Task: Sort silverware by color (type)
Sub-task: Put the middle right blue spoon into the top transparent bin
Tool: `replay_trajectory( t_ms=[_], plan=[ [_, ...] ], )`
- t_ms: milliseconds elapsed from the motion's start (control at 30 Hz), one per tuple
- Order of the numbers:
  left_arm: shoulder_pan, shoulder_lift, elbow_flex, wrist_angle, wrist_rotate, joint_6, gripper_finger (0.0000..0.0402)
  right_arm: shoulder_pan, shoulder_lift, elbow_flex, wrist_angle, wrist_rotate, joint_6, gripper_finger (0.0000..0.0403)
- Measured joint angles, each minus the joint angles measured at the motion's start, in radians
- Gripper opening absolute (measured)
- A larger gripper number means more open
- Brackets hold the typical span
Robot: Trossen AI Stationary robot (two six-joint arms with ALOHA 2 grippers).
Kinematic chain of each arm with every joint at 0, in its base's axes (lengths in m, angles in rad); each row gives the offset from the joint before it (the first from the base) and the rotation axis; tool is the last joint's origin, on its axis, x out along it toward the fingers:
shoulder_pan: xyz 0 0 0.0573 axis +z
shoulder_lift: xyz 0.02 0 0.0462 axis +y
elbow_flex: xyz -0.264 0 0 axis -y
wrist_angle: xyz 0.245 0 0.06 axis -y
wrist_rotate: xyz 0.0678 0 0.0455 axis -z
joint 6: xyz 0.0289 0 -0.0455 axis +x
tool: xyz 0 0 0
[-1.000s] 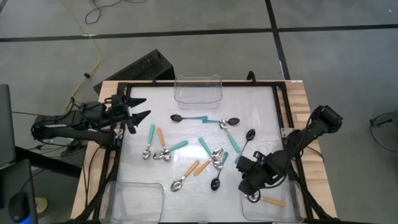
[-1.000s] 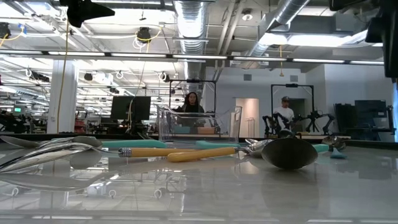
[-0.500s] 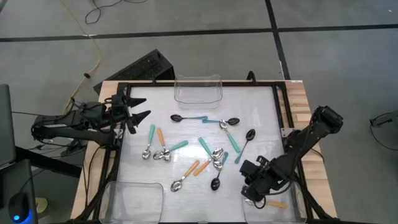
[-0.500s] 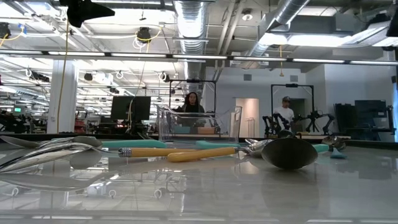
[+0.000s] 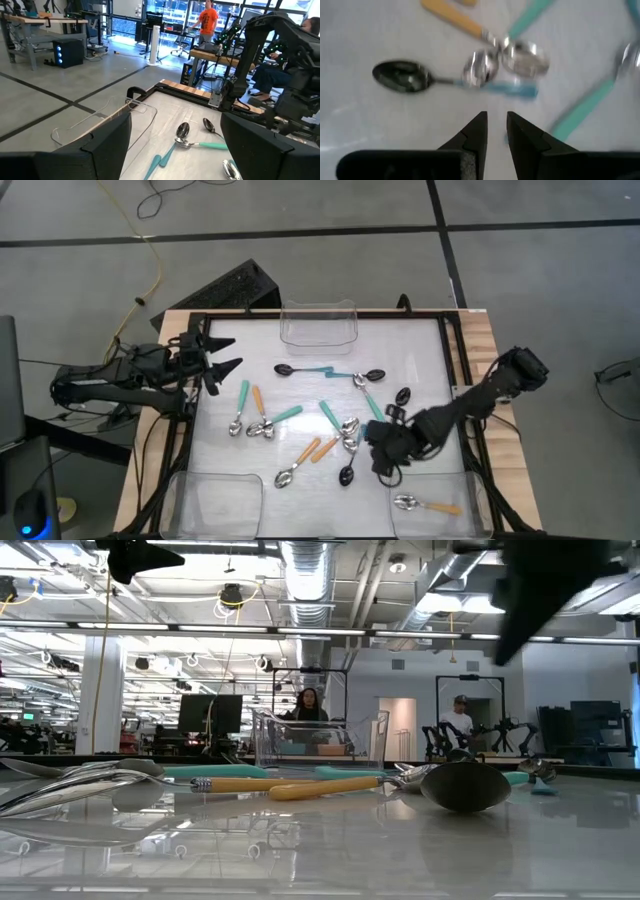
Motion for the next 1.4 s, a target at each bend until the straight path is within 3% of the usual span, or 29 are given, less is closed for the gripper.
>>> replay_trajectory(
  t_ms=[233, 400, 567, 700, 1067, 1233, 1400],
  plan=[
    [0.0, 0.0, 0.0, 0.0, 0.0, 0.008, 0.0293, -0.128, 0.0, 0.0, 0.182, -0.003, -0.387, 0.0171],
    [0.0, 0.0, 0.0, 0.0, 0.0, 0.012, 0.0293, -0.208, 0.007, 0.0, 0.255, -0.071, -0.526, 0.0229],
    [0.0, 0.0, 0.0, 0.0, 0.0, 0.012, 0.0293, -0.246, 0.042, 0.001, 0.33, -0.135, -0.71, 0.0238],
    [0.0, 0.0, 0.0, -0.001, 0.0, 0.012, 0.0293, -0.263, 0.072, 0.006, 0.401, -0.137, -0.766, 0.0232],
    [0.0, 0.022, 0.0, 0.0, 0.0, 0.012, 0.0293, -0.272, 0.175, 0.002, 0.423, -0.209, -0.775, 0.0225],
    [0.0, 0.033, 0.0, 0.0, 0.0, 0.012, 0.0293, -0.307, 0.204, 0.003, 0.433, -0.134, -0.582, 0.0225],
    [0.0, 0.033, 0.0, 0.002, 0.0, 0.016, 0.0293, -0.338, 0.204, 0.003, 0.415, -0.155, -0.341, 0.0225]
  ],
)
